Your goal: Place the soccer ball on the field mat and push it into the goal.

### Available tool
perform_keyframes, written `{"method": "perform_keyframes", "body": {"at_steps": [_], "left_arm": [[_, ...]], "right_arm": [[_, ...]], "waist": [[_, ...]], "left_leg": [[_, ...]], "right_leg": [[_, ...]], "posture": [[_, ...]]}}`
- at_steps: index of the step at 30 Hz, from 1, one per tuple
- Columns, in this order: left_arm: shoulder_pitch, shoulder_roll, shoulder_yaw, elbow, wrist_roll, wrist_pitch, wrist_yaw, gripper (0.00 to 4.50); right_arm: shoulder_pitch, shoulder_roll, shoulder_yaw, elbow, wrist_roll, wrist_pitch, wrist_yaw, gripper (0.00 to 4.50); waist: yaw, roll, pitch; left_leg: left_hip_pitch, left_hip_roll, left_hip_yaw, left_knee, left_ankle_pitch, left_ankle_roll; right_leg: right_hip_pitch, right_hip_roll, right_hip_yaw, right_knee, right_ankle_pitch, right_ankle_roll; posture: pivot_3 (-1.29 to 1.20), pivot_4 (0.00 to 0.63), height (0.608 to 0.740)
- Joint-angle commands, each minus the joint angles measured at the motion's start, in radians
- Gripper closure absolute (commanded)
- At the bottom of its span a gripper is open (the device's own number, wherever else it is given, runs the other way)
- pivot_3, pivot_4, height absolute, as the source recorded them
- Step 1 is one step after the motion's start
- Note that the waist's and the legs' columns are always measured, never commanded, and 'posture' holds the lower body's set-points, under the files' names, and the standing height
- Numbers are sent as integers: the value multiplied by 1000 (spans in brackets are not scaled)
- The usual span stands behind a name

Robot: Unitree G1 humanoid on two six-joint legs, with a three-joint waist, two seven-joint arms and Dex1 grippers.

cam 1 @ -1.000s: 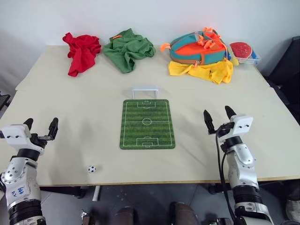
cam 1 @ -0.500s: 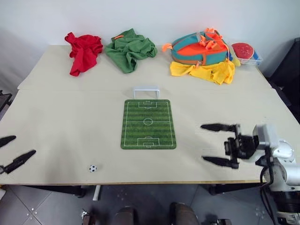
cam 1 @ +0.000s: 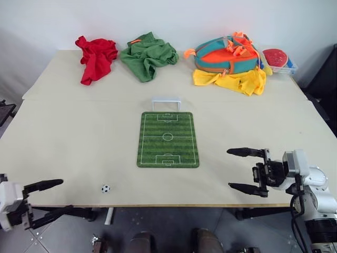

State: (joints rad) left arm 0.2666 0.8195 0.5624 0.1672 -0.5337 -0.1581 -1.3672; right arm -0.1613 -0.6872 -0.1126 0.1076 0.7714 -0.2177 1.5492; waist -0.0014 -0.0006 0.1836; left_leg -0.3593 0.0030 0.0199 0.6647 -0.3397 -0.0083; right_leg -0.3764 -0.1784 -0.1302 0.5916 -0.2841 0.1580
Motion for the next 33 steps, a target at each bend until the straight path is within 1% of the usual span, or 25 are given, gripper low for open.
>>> {"method": "perform_keyframes", "body": {"at_steps": [1,3,8,15,19,20,21,23,28,29,31,33], "left_arm": [[-25,-48,-84,-96,4,40,56,11],[-32,-62,-108,-102,17,42,69,11],[-115,-105,-198,9,95,-23,101,11],[-162,-141,-265,29,104,-27,105,11],[-175,-143,-283,33,106,-30,109,846],[-176,-141,-288,34,104,-28,103,1254],[-176,-140,-293,33,103,-26,100,1458],[-177,-144,-302,29,102,-26,100,2010],[-177,-149,-307,5,86,-19,109,3515],[-180,-149,-306,-11,74,-1,114,3638],[-185,-146,-306,-39,57,25,118,3636],[-213,-128,-313,-99,23,93,115,3636]], "right_arm": [[21,2,-7,-25,35,-39,65,0],[52,12,-5,-52,43,-45,65,0],[107,50,-15,-96,39,-39,65,0],[152,86,-30,-114,18,-54,65,0],[173,108,-26,-118,0,-71,59,0],[173,113,-26,-115,-5,-74,58,0],[172,117,-26,-112,-9,-77,58,0],[168,124,-27,-102,-16,-85,56,0],[157,134,-43,-75,-22,-100,46,0],[155,133,-49,-73,-19,-100,41,0],[155,130,-56,-73,-15,-97,35,0],[160,121,-72,-81,-8,-90,26,0]], "waist": [[2,0,0],[1,0,0],[2,1,0],[3,0,0],[7,0,0],[6,0,0],[6,1,0],[5,1,0],[3,1,0],[3,1,0],[4,1,0],[5,1,0]], "left_leg": [[0,0,0,0,0,0],[0,0,0,0,0,0],[1,1,1,1,0,0],[3,1,3,1,0,0],[3,1,3,1,0,0],[3,1,3,1,0,0],[3,1,3,1,0,0],[3,1,3,1,0,0],[3,1,3,1,0,0],[3,1,3,1,0,0],[3,1,3,1,0,0],[3,1,3,1,0,0]], "right_leg": [[0,0,0,0,0,0],[0,0,0,0,0,0],[1,1,1,0,0,0],[1,2,3,1,0,0],[1,1,3,1,0,0],[1,1,3,1,0,0],[1,1,3,1,0,0],[1,2,3,1,0,0],[1,2,4,1,0,0],[1,2,4,1,0,0],[1,2,4,1,0,0],[1,2,4,1,0,0]], "posture": [[0,150,740],[0,150,740],[0,150,740],[0,150,740],[0,150,740],[0,150,740],[0,150,740],[0,150,740],[0,150,740],[0,150,740],[0,150,740],[0,150,740]]}}
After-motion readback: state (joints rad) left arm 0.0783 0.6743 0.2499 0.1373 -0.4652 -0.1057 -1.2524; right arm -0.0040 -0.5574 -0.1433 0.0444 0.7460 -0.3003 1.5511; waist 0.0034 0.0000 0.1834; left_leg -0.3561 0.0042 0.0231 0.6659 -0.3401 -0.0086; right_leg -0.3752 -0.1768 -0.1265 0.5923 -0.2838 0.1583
